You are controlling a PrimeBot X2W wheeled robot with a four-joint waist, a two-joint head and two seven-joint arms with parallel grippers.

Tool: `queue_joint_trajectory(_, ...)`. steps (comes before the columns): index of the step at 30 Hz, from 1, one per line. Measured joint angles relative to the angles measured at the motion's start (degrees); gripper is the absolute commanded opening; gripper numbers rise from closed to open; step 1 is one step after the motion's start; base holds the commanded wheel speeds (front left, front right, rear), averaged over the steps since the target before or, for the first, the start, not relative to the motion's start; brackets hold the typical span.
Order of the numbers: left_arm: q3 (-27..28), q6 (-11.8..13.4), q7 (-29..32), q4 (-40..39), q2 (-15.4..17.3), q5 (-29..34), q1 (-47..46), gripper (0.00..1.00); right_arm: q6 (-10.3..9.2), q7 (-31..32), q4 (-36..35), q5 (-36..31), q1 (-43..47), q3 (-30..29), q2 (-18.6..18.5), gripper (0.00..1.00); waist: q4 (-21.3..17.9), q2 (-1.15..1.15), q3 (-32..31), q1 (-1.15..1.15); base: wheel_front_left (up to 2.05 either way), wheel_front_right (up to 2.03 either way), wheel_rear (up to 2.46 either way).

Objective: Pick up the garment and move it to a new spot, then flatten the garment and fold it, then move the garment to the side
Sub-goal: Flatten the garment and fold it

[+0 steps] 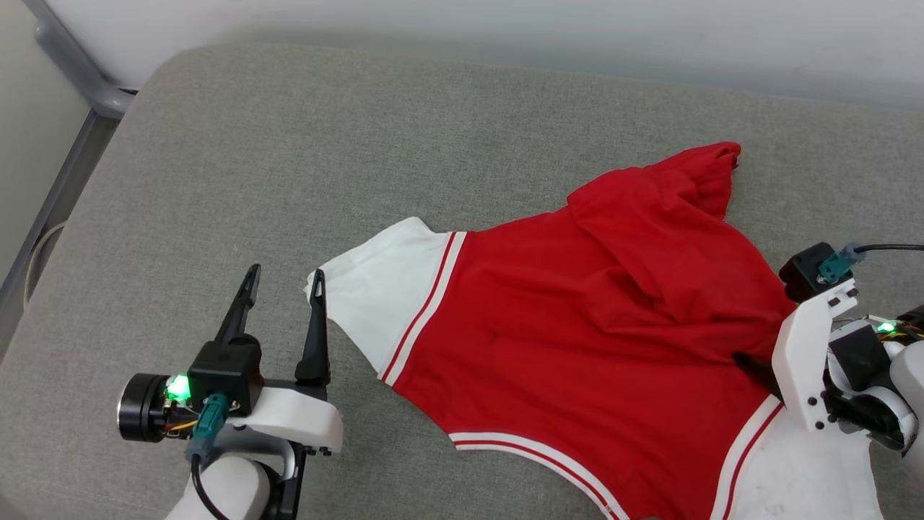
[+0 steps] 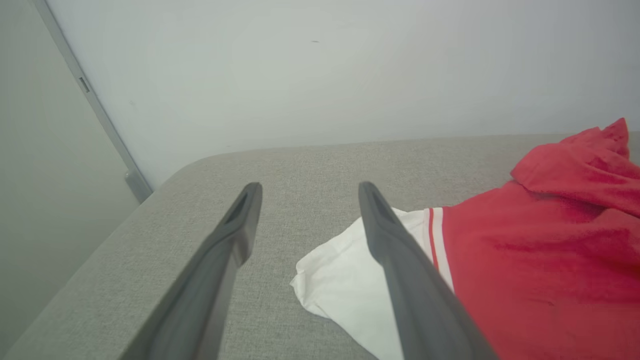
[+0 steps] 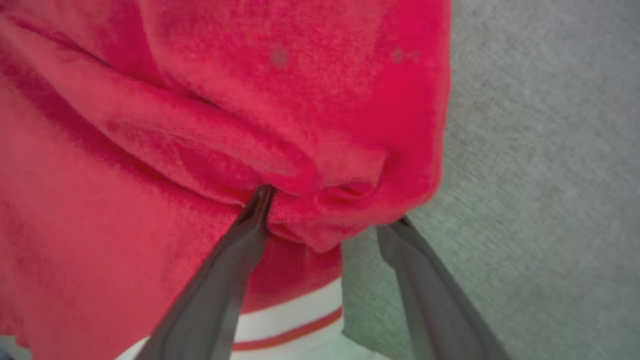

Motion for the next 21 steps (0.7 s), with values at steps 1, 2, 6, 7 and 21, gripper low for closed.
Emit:
queue_joint_trajectory(1,2.3,-0.9,0.0,-0.5,-1.9,2.0,1.1,1.00,-0.01,-1.3,2.0,1.1,-0.6,2.4,0.1,1.00,0.4,0.00,0.9,0.00,0.00,0.00,0.00)
queue_joint_trajectory(2,3.0,-1.3,0.0,-0.7,-2.4,2.7,1.4,1.00,-0.04,-2.1,2.5,1.6,-0.7,2.9,0.1,1.00,0.5,0.00,1.1,-0.01,0.00,0.00,0.00)
queue_joint_trajectory(6,5.7,-2.7,0.0,-1.1,-3.9,4.8,2.7,1.00,-0.10,-6.2,2.9,2.8,-1.5,5.5,-0.5,0.00,0.2,0.00,1.3,-0.01,0.00,0.00,0.00)
queue_joint_trajectory(7,6.3,-3.1,0.0,-1.1,-4.3,5.3,3.0,1.00,-0.09,-7.0,3.1,3.3,-2.0,5.9,-0.8,0.00,0.1,0.00,1.3,0.00,0.00,0.00,0.00)
queue_joint_trajectory(21,10.7,-7.9,0.0,-0.7,-9.4,10.6,4.0,1.00,0.03,-10.8,8.2,3.3,-19.7,9.5,-1.9,0.00,1.5,0.00,2.2,0.00,0.00,0.00,0.00)
